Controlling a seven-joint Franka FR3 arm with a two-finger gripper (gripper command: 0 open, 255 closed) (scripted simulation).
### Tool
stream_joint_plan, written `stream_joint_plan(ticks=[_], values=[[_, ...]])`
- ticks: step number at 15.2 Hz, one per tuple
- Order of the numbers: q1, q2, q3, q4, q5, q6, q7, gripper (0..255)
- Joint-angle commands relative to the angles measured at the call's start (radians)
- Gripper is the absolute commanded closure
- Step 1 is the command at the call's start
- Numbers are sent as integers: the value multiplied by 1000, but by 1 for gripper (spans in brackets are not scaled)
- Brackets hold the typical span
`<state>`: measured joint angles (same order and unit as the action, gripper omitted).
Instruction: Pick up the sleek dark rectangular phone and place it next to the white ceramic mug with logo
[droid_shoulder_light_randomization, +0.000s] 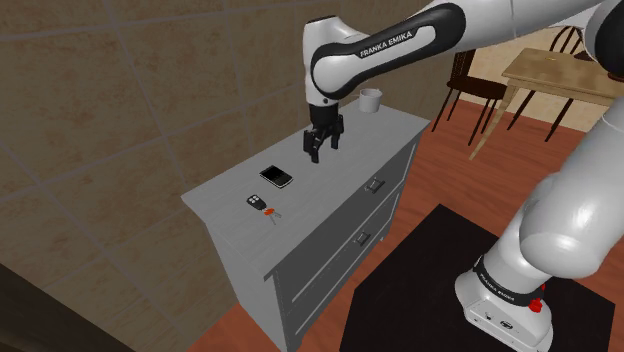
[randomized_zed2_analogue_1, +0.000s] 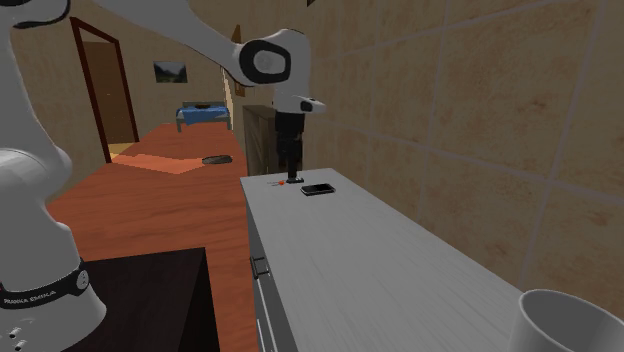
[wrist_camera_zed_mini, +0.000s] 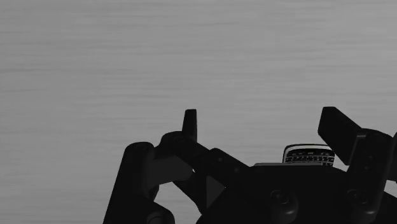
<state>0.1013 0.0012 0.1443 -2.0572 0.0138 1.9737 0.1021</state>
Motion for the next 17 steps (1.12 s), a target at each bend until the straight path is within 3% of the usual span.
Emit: stream_joint_plan(ticks=[1, 12, 17], values=[[8, 81, 8, 68, -5, 22, -2, 0], [78, 467, 45, 479, -42, 43, -6, 0], [81, 490, 43, 446, -46, 99, -4, 0]])
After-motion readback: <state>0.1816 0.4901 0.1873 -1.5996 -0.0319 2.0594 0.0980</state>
